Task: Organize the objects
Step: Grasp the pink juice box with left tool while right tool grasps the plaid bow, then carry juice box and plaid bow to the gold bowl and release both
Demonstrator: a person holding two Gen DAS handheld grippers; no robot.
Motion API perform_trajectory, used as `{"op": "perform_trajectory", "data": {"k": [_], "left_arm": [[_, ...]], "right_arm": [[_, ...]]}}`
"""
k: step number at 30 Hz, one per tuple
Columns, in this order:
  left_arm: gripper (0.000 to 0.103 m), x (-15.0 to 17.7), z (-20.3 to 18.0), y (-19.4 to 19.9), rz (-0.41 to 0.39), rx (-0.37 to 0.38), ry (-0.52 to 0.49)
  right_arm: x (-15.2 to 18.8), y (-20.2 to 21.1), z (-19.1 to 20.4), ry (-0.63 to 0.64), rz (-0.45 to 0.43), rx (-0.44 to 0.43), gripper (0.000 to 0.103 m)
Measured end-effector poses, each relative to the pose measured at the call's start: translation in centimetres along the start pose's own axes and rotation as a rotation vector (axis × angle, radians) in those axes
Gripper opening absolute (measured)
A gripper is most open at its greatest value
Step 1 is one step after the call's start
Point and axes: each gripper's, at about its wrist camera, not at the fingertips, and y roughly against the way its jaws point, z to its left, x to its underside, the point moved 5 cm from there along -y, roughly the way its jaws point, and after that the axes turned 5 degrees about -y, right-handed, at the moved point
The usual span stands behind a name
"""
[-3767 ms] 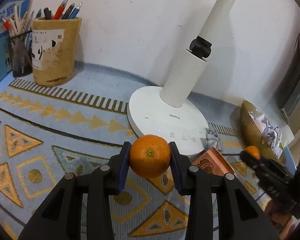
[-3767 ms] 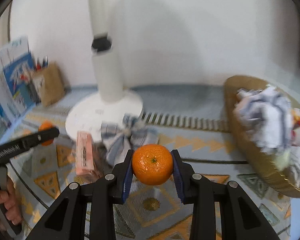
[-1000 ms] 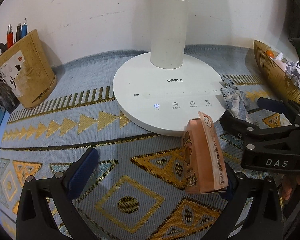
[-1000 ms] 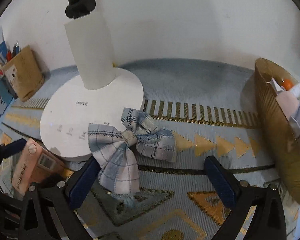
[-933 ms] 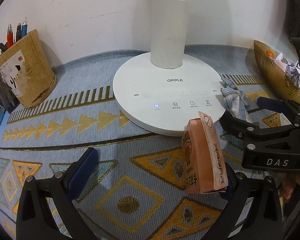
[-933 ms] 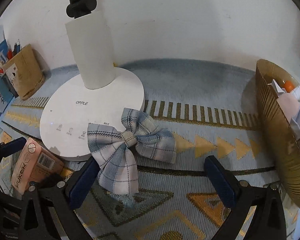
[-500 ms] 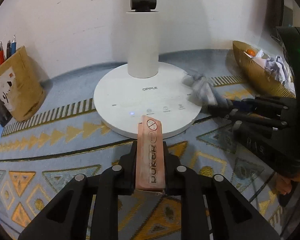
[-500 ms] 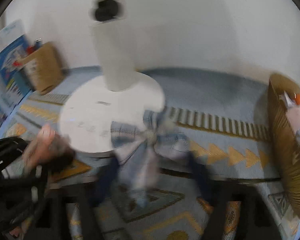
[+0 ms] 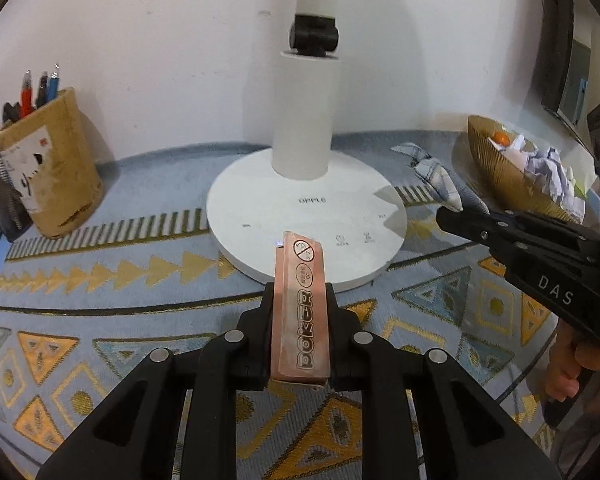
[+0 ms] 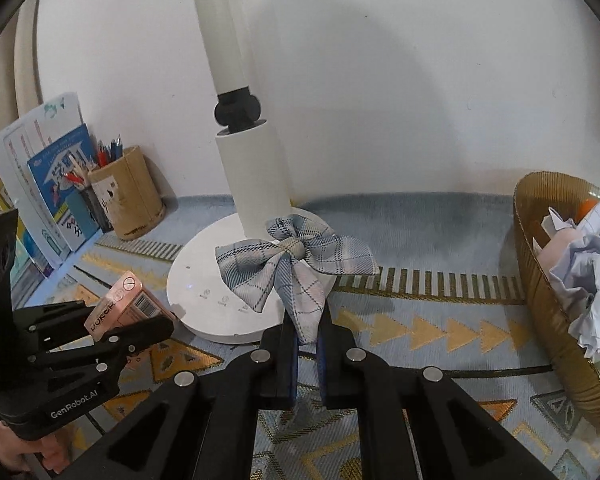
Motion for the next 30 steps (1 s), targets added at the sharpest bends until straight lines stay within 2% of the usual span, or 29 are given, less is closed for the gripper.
{"op": "perform_trajectory", "data": {"k": [7, 9, 10, 15, 19, 21, 25, 26, 27, 30], "left_arm": [[0.016, 1.6, 3.7, 2.9, 0.008, 0.002, 0.04], [0.016, 2.1, 3.7, 1.8, 0.002, 0.008, 0.044], [0.016, 2.4, 2.4, 1.1, 0.0, 0.007, 0.045], [0.016, 2.9, 2.3, 1.7, -0.011, 0.004, 0.045], [0.016, 3.6, 2.3, 2.3, -0.006, -0.014, 0.032], [0.016, 3.8, 2.7, 3.1, -0.025, 0.002, 0.032], [0.016, 1.7, 2.1, 3.9, -0.057, 0.042, 0.047], [0.016, 1.4, 3.0, 5.6, -0.075, 0.064, 0.048], [0.016, 0.2, 2.9, 6.7, -0.097, 0.082, 0.034], [0.016, -5.9, -1.9, 6.5, -0.152, 0.124, -0.045]], "right_arm": [[0.6, -1.1, -0.1, 0.001, 0.046, 0.015, 0.007], [0.6, -1.1, -0.1, 0.0, 0.045, 0.017, 0.007], [0.6, -1.1, -0.1, 0.002, 0.04, 0.017, 0.007], [0.5, -0.3, -0.2, 0.009, 0.001, 0.07, 0.007], [0.4, 1.5, -0.4, 0.001, -0.083, 0.095, 0.007], [0.4, 2.4, -0.5, -0.018, -0.116, 0.084, 0.007], [0.1, 5.2, -0.9, -0.061, -0.166, 0.03, 0.007], [-0.2, 5.9, -0.9, -0.05, -0.179, 0.037, 0.007], [-1.1, 7.1, -1.2, -0.03, -0.201, 0.063, 0.007], [-3.9, 10.7, -3.3, -0.03, -0.253, 0.115, 0.007]]}}
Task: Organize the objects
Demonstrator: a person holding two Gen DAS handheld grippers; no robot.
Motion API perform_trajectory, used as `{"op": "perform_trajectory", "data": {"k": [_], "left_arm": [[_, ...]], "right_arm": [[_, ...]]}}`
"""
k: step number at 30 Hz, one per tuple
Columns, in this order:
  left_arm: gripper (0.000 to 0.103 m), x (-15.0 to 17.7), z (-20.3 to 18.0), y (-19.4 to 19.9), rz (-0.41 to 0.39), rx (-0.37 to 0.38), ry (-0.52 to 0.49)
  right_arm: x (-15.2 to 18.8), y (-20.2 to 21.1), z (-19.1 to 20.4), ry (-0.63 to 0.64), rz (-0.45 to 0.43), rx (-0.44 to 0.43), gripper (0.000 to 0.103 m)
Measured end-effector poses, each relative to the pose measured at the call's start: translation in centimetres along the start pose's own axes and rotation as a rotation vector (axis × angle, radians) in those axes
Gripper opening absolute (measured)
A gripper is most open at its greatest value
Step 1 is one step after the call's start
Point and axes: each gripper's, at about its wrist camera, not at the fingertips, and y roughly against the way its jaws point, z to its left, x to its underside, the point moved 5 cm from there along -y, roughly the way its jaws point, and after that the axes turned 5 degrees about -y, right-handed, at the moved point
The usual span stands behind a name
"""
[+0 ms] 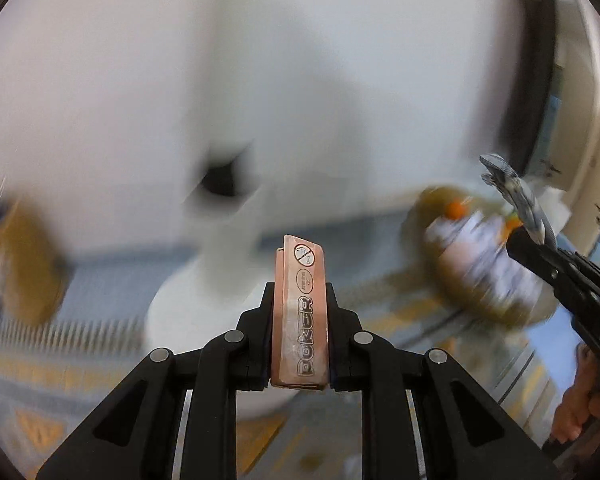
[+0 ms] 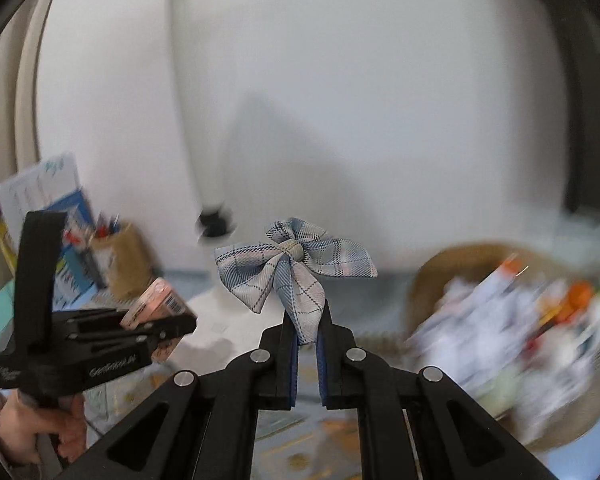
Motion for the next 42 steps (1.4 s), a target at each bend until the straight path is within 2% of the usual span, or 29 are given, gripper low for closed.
{"op": "perform_trajectory", "data": {"k": [5, 7, 8, 9, 10, 11, 12, 13, 15, 16, 18, 21, 24, 27, 29, 30, 31, 34, 38, 42], "left_arm": [[0.016, -7.3, -7.1, -2.2, -0.02, 0.172, -0.099], [0.019, -8.7, -9.7, -3.6, -0.006, 0.198, -0.159], [0.038, -8.9, -10.5, -4.5, 0.01, 0.198, -0.187], [0.093, -8.6, -11.5, -5.7, 0.061, 0.205, -0.223], [0.103, -8.0, -12.0, -7.3, 0.15, 0.166, -0.258], [0.102, -7.8, -11.6, -7.8, 0.153, 0.135, -0.268], [0.102, -7.6, -11.3, -8.0, 0.138, 0.138, -0.267], [0.102, -7.3, -10.7, -8.0, 0.141, 0.144, -0.249], [0.102, -6.8, -10.0, -7.7, 0.142, 0.158, -0.225], [0.102, -7.0, -10.2, -8.3, 0.137, 0.152, -0.228], [0.102, -6.7, -9.8, -8.1, 0.138, 0.127, -0.24], [0.102, -5.7, -8.3, -6.0, 0.142, 0.131, -0.214], [0.102, -4.8, -6.3, -3.0, 0.14, 0.108, -0.187], [0.102, -4.1, -4.2, 0.8, 0.125, 0.047, -0.162], [0.102, -4.7, -3.8, 1.1, 0.124, 0.006, -0.135], [0.102, -4.1, -2.7, 2.6, 0.122, -0.016, -0.127], [0.102, -5.0, -3.2, 2.0, 0.123, -0.039, -0.125], [0.102, -3.6, -1.2, 4.8, 0.133, -0.118, -0.116], [0.102, 2.1, 3.1, 9.2, 0.16, -0.18, -0.02], [0.102, 8.1, 5.9, 11.6, 0.175, -0.239, 0.097]], "right_arm": [[-5.0, 3.4, -6.4, -0.051, -0.07, 0.101, 0.007], [-6.0, 4.1, -9.2, -0.072, -0.065, 0.14, 0.007], [-6.2, 4.0, -10.8, -0.078, -0.034, 0.142, 0.012], [-6.0, 3.7, -11.8, -0.075, -0.001, 0.142, 0.02], [-5.6, 3.2, -13.0, -0.061, 0.046, 0.157, 0.051], [-5.3, 3.0, -13.6, -0.049, 0.071, 0.173, 0.081], [-4.9, 3.0, -15.2, -0.036, 0.081, 0.287, 0.097], [-4.7, 3.5, -16.5, -0.038, 0.07, 0.337, 0.103], [-4.6, 4.4, -17.7, -0.086, 0.055, 0.31, 0.103], [-4.5, 4.9, -18.1, -0.116, 0.054, 0.283, 0.103], [-4.5, 5.5, -18.3, -0.127, 0.053, 0.284, 0.103], [-4.4, 6.0, -17.5, -0.119, 0.064, 0.297, 0.103], [-3.9, 7.0, -16.0, -0.147, 0.066, 0.253, 0.103], [-3.7, 7.4, -13.1, -0.156, 0.072, 0.213, 0.103], [-3.5, 7.8, -10.9, -0.152, 0.076, 0.189, 0.103], [-3.4, 8.2, -9.5, -0.149, 0.077, 0.174, 0.103], [-3.1, 8.5, -8.1, -0.15, 0.079, 0.157, 0.103], [-1.9, 8.1, -4.7, -0.164, 0.124, 0.097, 0.103], [1.5, 7.8, -0.6, -0.142, 0.187, 0.042, 0.103], [5.7, 8.8, 3.6, -0.067, 0.227, 0.066, 0.103]]}}
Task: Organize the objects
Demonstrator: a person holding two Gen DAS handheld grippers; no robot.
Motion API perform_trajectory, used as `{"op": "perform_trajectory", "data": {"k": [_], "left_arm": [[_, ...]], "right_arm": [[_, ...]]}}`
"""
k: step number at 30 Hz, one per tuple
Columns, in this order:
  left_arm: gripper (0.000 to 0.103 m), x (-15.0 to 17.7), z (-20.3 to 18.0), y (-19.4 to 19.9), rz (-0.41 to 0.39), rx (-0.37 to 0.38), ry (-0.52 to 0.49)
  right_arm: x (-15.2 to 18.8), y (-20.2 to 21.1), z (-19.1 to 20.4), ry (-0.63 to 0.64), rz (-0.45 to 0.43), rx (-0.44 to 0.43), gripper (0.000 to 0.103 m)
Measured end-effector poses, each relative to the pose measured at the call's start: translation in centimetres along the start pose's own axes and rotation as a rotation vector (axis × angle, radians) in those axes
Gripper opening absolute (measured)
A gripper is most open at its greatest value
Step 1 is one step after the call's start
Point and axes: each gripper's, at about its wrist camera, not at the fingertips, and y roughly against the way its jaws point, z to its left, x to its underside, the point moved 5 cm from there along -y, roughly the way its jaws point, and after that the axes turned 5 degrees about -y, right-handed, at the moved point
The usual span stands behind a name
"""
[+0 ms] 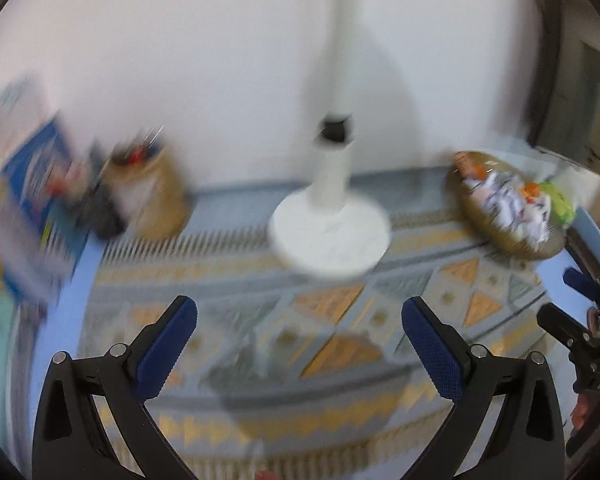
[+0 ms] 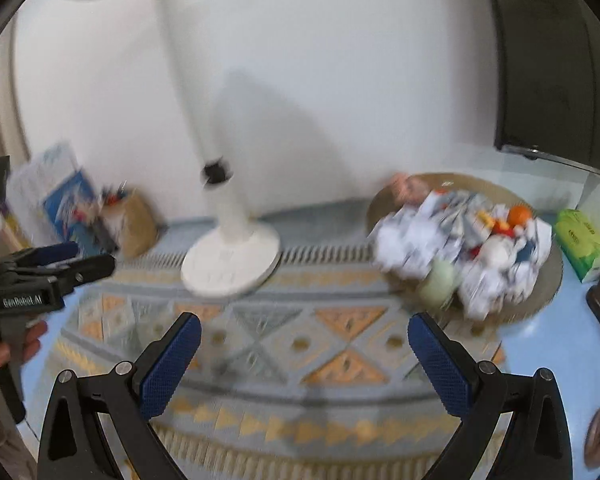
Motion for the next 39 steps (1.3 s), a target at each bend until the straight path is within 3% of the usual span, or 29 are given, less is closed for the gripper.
{"op": "perform_trajectory", "data": {"k": [6, 13, 14, 15, 16, 39], "left_arm": [[0.102, 7.3, 2.1, -1.2, 0.077, 0.015, 0.094], [0.102, 12.3, 1.1, -5.0, 0.183, -0.004, 0.07], [0.103, 12.5, 0.6, -5.2, 0.132, -0.062, 0.019], [0.103, 12.6, 0.4, -5.3, 0.119, -0.07, 0.017], [0.103, 12.8, 0.2, -5.4, 0.126, -0.068, 0.024], [0.103, 13.7, 0.3, -5.3, 0.126, -0.068, 0.025]], "right_arm": [[7.6, -0.7, 1.3, 0.022, 0.109, 0.045, 0.103], [13.1, -3.0, -0.8, 0.023, 0.21, 0.149, 0.103], [13.5, -3.3, -1.0, 0.029, 0.212, 0.162, 0.103], [14.1, -3.9, -1.4, 0.042, 0.241, 0.191, 0.103], [13.8, -3.9, -1.7, 0.02, 0.238, 0.16, 0.103], [14.0, -3.6, -2.5, 0.025, 0.241, 0.166, 0.103]]}}
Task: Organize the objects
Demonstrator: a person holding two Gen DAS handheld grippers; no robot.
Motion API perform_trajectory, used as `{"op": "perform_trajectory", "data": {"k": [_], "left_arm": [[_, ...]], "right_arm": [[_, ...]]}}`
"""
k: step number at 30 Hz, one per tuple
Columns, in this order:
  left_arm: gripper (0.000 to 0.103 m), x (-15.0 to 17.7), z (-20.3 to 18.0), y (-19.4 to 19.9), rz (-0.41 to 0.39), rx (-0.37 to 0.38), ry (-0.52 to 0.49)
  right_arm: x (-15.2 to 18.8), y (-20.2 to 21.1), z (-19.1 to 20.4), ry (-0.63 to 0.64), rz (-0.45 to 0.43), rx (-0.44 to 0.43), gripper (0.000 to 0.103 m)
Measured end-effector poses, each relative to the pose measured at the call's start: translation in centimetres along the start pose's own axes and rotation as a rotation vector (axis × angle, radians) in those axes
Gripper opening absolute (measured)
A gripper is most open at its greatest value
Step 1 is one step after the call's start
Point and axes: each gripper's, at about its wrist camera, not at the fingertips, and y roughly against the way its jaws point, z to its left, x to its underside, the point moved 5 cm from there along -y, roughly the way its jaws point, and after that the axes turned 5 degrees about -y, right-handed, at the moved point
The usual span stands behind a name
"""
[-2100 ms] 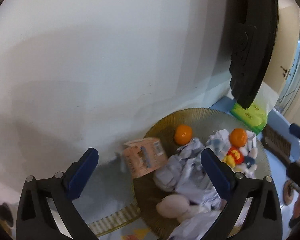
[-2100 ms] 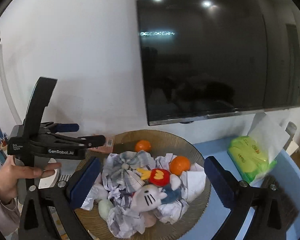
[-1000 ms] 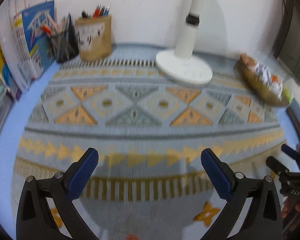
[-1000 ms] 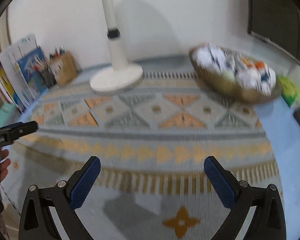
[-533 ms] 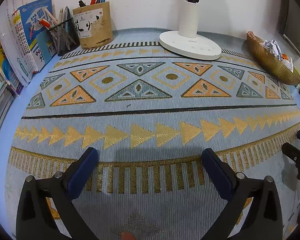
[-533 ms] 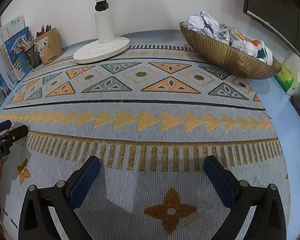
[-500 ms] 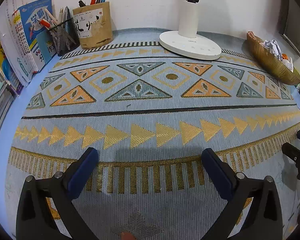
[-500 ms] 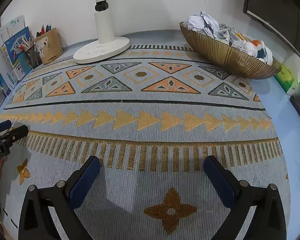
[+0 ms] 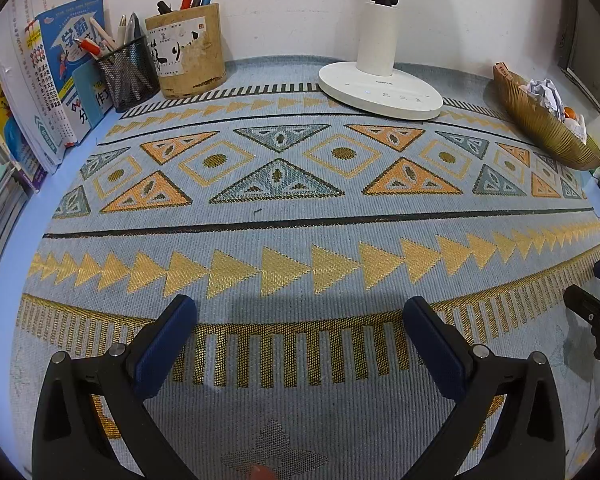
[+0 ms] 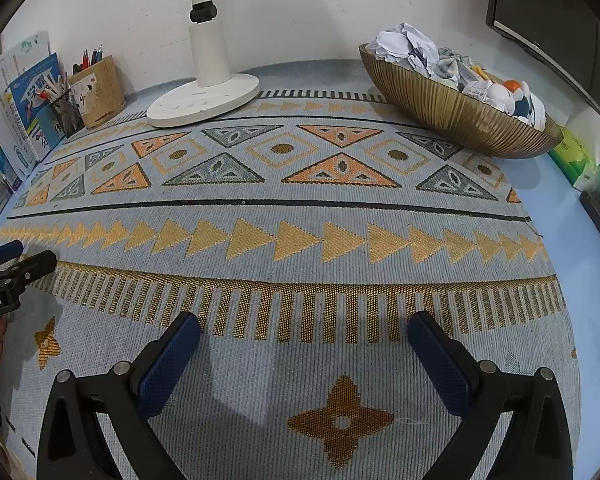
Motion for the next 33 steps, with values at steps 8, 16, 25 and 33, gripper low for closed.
{"op": "perform_trajectory", "data": {"k": [8, 16, 25, 33], "left_arm": [[0.103, -0.2, 0.04, 0.0, 0.0, 0.0, 0.0], [0.103, -0.21, 0.03, -0.01, -0.001, 0.0, 0.001], [0.103, -0.09, -0.03, -0.06, -0.001, -0.001, 0.002], [0.103, 0.02, -0.2, -0.12, -0.001, -0.001, 0.002]], "right_arm": [[-0.03, 0.0, 0.06, 0.001, 0.0, 0.0, 0.103], [-0.05, 0.01, 0.24, 0.001, 0.0, 0.0, 0.103], [-0.04, 0.01, 0.17, 0.001, 0.0, 0.0, 0.103], [-0.07, 0.01, 0.15, 0.002, 0.0, -0.001, 0.103]]}}
